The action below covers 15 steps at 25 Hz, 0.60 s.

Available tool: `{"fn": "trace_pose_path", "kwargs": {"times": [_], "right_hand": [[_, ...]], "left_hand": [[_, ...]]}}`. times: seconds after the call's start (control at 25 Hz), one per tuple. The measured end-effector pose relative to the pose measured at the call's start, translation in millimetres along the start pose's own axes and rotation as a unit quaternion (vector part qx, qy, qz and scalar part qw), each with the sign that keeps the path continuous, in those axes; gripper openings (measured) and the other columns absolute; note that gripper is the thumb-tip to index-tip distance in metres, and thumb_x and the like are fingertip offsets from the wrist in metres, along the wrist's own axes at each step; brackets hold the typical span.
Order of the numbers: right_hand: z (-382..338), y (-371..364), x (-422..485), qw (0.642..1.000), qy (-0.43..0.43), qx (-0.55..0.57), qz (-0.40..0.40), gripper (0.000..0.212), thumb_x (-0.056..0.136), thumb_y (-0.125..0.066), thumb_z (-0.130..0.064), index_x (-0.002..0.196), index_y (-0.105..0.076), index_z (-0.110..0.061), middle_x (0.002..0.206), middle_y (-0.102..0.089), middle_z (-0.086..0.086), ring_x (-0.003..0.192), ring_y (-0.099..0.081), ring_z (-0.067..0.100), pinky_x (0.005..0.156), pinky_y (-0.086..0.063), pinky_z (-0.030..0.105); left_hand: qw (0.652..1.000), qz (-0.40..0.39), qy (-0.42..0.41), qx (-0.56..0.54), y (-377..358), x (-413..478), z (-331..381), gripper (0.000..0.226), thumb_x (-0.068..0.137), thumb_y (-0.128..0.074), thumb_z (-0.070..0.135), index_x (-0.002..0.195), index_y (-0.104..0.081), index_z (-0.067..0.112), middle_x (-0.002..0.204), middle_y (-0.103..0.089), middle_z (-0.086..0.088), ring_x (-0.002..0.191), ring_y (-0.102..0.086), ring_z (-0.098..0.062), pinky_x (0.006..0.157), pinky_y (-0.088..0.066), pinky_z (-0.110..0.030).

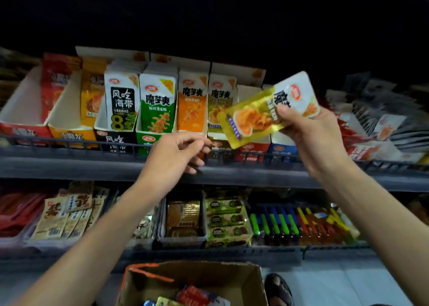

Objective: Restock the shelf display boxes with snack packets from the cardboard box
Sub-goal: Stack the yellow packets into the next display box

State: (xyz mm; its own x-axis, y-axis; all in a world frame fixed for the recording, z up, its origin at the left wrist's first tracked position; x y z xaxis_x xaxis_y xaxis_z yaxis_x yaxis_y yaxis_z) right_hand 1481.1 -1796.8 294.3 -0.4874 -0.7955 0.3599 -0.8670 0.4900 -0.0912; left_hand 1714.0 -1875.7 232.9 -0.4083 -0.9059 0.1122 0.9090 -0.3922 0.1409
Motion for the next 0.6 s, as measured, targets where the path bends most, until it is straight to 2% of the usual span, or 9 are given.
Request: {"fn": "trace_pose_path", "kwargs": {"times": [0.04,0.08,0.16,0.24,0.32,0.4,0.48,0.6], "right_hand": [[-11.3,0.9,14.5,0.999,0.034,-0.029,0.007,0.017,0.085,-0.070,-0.008,0.101,-0.069,-0.006,0.101,-0.075,0.009,0.095,-0.072,0.023,0.084,-0.058,0.038],[-20.8,-1.7,28.2,0.996,0.062,-0.059,0.009,0.017,0.087,-0.070,-0.009,0.104,-0.068,-0.005,0.104,-0.074,0.011,0.098,-0.071,0.025,0.088,-0.057,0.044],[-31.6,-11.8,51.6,0.988,0.102,-0.115,0.005,0.025,0.088,-0.071,-0.012,0.110,-0.067,-0.001,0.108,-0.073,0.012,0.101,-0.071,0.025,0.091,-0.056,0.048],[-32.6,-24.5,67.0,0.976,0.129,-0.176,0.009,0.030,0.086,-0.074,-0.017,0.112,-0.068,-0.003,0.108,-0.074,0.007,0.100,-0.071,0.018,0.088,-0.058,0.045],[-21.9,-36.4,77.8,0.965,0.127,-0.229,0.008,0.032,0.084,-0.077,-0.021,0.111,-0.069,-0.007,0.106,-0.074,0.004,0.098,-0.071,0.013,0.086,-0.059,0.042],[-7.8,-42.2,87.5,0.955,0.101,-0.278,0.022,0.034,0.082,-0.079,-0.025,0.110,-0.068,-0.009,0.104,-0.074,0.004,0.095,-0.072,0.014,0.082,-0.060,0.042],[6.7,-45.0,98.2,0.946,0.045,-0.321,0.027,0.034,0.082,-0.079,-0.025,0.109,-0.066,-0.008,0.106,-0.073,0.007,0.094,-0.071,0.018,0.082,-0.060,0.043],[24.1,-63.9,107.9,0.942,-0.019,-0.332,-0.046,0.033,0.082,-0.077,-0.020,0.110,-0.065,-0.006,0.110,-0.072,0.009,0.099,-0.070,0.021,0.089,-0.058,0.043]], "left_hand": [[0.992,0.054,-0.053,0.098,5.6,4.0,9.0,0.018,0.097,-0.055,0.020,0.104,-0.071,0.023,0.095,-0.072,0.004,0.086,-0.067,-0.018,0.072,-0.055,-0.032],[0.970,0.092,-0.098,0.204,6.1,6.3,16.7,0.018,0.097,-0.056,0.024,0.107,-0.070,0.029,0.098,-0.069,0.009,0.091,-0.063,-0.015,0.078,-0.052,-0.032],[0.906,0.126,-0.173,0.365,-4.0,11.5,26.1,0.025,0.096,-0.057,0.030,0.119,-0.064,0.032,0.113,-0.063,0.008,0.106,-0.054,-0.017,0.091,-0.043,-0.034],[0.861,0.122,-0.214,0.446,-16.1,21.8,24.5,0.032,0.094,-0.058,0.031,0.126,-0.061,0.029,0.123,-0.060,0.001,0.114,-0.048,-0.023,0.095,-0.039,-0.037],[0.830,0.116,-0.223,0.498,-23.4,32.8,16.5,0.033,0.092,-0.058,0.037,0.124,-0.063,0.030,0.121,-0.062,-0.001,0.111,-0.049,-0.024,0.091,-0.039,-0.039],[0.815,0.112,-0.226,0.522,-28.3,40.6,9.4,0.028,0.091,-0.057,0.042,0.115,-0.068,0.032,0.111,-0.066,0.001,0.103,-0.052,-0.023,0.085,-0.036,-0.039],[0.817,0.120,-0.226,0.517,-31.1,45.1,7.5,0.022,0.091,-0.059,0.043,0.104,-0.073,0.031,0.099,-0.068,0.004,0.094,-0.056,-0.021,0.080,-0.033,-0.038],[0.831,0.120,-0.220,0.497,-31.8,49.8,6.1,0.019,0.092,-0.059,0.042,0.096,-0.073,0.030,0.093,-0.069,0.006,0.089,-0.059,-0.019,0.079,-0.031,-0.036]]}}
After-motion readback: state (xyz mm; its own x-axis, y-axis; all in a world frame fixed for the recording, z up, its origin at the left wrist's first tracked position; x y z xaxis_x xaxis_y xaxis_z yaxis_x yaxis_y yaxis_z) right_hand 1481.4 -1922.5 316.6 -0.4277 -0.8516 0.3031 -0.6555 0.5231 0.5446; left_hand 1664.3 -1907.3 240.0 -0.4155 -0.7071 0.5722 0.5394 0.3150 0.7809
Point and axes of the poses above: each hand's wrist, its own x-axis towards the middle knuckle, its own y-axis out of the back of the hand, z = x × y, the point moved 8 cm from there along x, towards the middle knuckle
